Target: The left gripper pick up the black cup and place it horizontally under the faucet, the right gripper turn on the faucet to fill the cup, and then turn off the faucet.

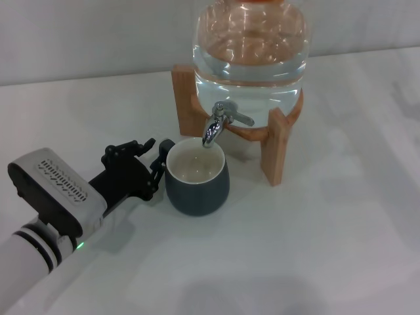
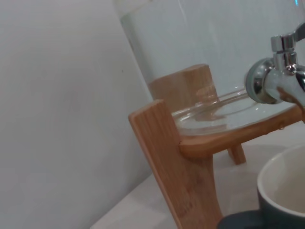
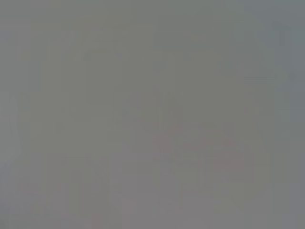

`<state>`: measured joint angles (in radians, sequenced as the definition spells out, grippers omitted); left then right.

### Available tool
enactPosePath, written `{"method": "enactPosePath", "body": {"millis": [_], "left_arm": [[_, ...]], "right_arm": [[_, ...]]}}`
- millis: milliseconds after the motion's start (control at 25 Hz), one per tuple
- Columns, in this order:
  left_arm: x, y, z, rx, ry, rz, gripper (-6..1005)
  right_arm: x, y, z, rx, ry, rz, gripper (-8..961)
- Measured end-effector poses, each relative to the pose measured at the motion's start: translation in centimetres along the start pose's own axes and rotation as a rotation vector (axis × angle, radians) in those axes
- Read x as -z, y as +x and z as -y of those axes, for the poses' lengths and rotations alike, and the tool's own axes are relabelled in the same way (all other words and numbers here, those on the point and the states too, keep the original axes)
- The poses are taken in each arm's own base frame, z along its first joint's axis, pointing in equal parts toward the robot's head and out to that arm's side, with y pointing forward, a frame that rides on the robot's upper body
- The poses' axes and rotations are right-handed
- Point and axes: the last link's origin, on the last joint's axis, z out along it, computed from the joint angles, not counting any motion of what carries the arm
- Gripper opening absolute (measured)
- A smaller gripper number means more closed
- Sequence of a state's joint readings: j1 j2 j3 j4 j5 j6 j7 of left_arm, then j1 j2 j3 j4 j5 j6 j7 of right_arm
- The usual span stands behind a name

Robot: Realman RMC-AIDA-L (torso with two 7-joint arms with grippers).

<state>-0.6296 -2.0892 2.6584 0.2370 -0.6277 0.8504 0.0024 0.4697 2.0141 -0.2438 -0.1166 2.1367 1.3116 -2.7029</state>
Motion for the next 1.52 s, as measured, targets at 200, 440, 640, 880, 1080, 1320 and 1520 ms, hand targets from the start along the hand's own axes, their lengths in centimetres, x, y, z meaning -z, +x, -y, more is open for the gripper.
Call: {"method": "enactPosePath", "body": {"millis": [200, 440, 640, 880, 1080, 1320, 1520], "left_arm": [[0.3, -0.3, -0.2, 0.008, 0.004, 0.003, 293], [0.6, -0.6, -0.3, 0.015, 0.010, 0.010, 295], [0.9, -0.9, -0.4, 0.019, 0.014, 0.018, 297], [1.4, -1.4, -0.6, 0.012, 0.025, 0.033, 303], [1.8, -1.9, -0.7, 0.016, 0.036, 0.043, 308], [2.2, -2.3, -0.6, 0.014, 0.060, 0.055, 307], [2.5, -2.6, 0.3, 0.008, 0.108, 0.066, 308]], "right_arm": [[0.0, 0.0, 0.0, 0.001, -0.001, -0.001, 854], [0.0, 0.0, 0.0, 0.001, -0.002, -0.002, 854], [0.1, 0.0, 0.0, 0.001, -0.001, -0.002, 854], [0.0, 0.1, 0.1, 0.001, 0.000, -0.006, 854], [0.0, 0.1, 0.0, 0.001, -0.001, -0.007, 854], [0.0, 0.1, 0.0, 0.001, -0.002, -0.007, 854], [0.0, 0.1, 0.0, 0.000, -0.004, -0.008, 854]]}}
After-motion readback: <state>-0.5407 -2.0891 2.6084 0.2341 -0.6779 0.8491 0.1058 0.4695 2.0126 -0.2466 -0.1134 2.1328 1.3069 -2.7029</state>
